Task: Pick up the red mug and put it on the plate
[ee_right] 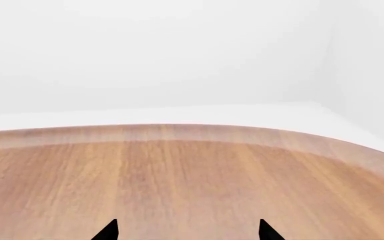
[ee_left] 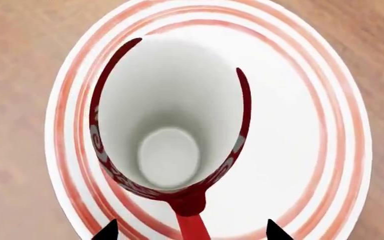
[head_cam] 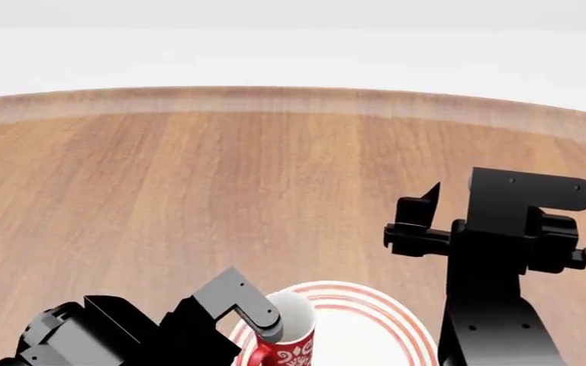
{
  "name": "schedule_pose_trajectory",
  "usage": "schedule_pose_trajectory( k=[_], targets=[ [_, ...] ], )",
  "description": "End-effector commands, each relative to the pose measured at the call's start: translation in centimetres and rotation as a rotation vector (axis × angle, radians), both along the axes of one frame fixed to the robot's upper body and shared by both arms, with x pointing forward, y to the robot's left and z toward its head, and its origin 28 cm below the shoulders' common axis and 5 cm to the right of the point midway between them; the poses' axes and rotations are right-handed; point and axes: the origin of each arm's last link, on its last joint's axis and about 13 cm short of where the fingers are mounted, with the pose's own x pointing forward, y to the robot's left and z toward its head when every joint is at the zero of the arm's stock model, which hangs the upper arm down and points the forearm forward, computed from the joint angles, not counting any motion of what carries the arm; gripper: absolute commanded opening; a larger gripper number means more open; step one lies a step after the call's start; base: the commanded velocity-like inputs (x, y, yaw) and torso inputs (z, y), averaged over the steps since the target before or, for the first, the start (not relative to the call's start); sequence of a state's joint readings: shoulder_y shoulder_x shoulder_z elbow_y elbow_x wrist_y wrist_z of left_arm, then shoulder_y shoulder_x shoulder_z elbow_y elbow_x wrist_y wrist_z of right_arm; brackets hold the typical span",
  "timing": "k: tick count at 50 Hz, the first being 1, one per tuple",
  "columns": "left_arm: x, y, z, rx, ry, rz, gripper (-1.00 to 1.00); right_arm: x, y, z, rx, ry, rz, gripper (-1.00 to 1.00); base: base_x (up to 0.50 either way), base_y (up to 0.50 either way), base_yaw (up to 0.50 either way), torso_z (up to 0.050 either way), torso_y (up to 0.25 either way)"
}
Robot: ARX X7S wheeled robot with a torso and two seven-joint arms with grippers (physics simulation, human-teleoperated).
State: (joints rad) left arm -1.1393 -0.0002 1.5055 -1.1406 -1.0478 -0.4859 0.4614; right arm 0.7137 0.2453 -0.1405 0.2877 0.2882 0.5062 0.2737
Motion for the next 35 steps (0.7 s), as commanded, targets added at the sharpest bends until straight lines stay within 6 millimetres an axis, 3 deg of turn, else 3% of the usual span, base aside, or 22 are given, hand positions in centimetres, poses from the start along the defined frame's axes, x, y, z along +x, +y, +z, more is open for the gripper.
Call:
schedule_pose_trajectory(
  k=[1,13,26,35],
  targets=[
    [0.1,-0.2,0.2,-0.01,-0.007,-0.006,1.0,0.0,0.1,-0.1,0.0,0.002,0.002,1.0,0.0,0.0,0.0,0.0,0.0],
    [1.0,-0.9,2.0,-0.027,-0.08,-0.044,1.0,0.1,0.5,-0.3,-0.005,0.009,0.014,1.0,0.0,0.0,0.0,0.0,0.0],
    [1.0,-0.8,2.4,0.056,-0.106,0.033,1.0,0.2,0.6,-0.4,-0.005,0.013,0.017,1.0,0.0,0.0,0.0,0.0,0.0],
    [1.2,-2.7,4.5,0.035,-0.194,0.013,1.0,0.0,0.6,-0.2,-0.006,0.01,0.019,1.0,0.0,0.0,0.0,0.0,0.0]
  ],
)
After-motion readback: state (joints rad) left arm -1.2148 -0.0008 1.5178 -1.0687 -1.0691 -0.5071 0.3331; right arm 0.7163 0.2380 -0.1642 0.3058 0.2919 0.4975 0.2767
